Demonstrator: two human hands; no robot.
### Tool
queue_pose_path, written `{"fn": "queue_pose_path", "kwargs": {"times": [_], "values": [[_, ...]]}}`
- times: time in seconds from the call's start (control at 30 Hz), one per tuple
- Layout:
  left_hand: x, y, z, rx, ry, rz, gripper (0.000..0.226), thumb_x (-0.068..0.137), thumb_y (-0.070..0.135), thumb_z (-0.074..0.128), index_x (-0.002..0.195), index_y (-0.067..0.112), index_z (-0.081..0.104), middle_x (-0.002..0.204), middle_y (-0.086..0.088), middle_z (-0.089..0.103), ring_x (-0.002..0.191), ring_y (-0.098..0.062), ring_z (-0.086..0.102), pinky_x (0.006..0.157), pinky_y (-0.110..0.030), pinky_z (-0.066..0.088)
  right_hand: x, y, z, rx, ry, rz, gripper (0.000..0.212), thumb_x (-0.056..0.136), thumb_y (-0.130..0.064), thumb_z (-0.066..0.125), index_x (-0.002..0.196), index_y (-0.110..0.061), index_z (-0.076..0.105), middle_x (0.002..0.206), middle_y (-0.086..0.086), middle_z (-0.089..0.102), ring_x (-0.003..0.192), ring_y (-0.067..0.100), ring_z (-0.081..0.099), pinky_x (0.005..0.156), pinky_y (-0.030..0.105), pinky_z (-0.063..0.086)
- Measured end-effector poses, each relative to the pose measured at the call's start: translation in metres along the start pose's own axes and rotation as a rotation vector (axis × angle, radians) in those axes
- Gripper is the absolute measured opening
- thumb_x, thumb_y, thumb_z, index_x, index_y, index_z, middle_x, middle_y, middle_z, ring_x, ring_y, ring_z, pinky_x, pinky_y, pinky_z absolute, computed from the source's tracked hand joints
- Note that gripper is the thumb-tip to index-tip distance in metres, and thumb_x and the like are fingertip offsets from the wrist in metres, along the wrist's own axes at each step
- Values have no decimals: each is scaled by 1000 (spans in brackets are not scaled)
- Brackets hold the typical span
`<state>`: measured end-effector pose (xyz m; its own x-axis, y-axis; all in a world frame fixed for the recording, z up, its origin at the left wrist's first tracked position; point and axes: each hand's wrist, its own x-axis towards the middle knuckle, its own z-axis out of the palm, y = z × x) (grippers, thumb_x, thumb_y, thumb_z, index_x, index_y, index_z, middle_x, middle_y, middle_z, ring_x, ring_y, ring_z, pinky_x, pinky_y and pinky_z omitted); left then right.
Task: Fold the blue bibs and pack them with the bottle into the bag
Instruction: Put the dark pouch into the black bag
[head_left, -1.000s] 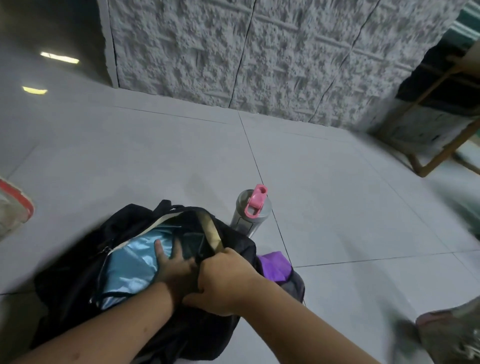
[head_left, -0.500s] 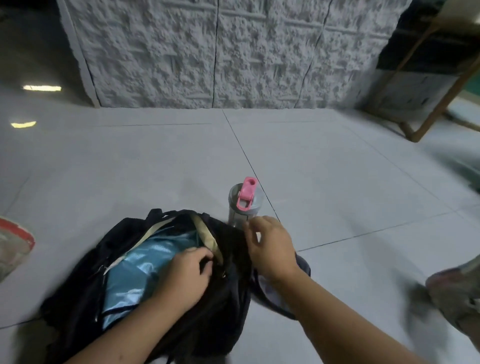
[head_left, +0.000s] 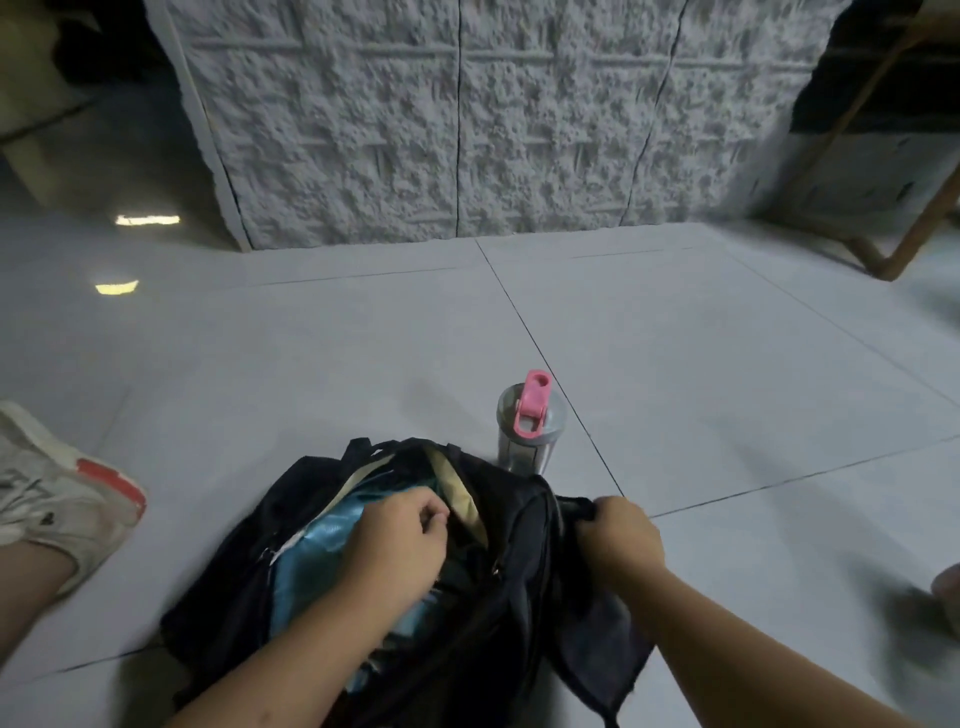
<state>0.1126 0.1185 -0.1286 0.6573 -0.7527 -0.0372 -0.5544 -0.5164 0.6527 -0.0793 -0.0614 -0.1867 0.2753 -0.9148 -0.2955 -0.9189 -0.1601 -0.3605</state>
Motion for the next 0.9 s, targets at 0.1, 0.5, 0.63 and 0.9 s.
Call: {"fn": "queue_pose_path", "kwargs": {"times": [0.1,0.5,0.63,0.9], "values": [[4,7,-12,-61,29,12,21,90,20,68,73,33,67,69,15,67,66,-3,62,66,-28,54,-8,-19,-56,298,58,-87,24,73,-32,62,78,-12,73,72,8,72,71,27,68,67,37,58],[6,106,-145,-779,-70,220,85,53,95,62,109,32,65,95,20,76,93,-1,71,85,-29,58,-102,-184,-226,752,-46,-599,59,88,-47,69,88,11,61,76,17,66,70,25,62,68,42,50],[12,107,-185,-558,67,325,47,59,53,93,91,27,68,85,14,77,86,-5,71,77,-24,55,-125,-218,-244,727,54,-594,55,90,-51,64,94,3,70,95,30,73,89,46,73,80,65,58],[24,57,-228,-187,182,126,18,73,2,70,75,20,70,71,-3,68,69,-24,62,60,-30,44,-120,-224,-258,889,20,-463,21,91,-23,78,98,-3,77,95,24,76,89,38,76,82,50,63]]}}
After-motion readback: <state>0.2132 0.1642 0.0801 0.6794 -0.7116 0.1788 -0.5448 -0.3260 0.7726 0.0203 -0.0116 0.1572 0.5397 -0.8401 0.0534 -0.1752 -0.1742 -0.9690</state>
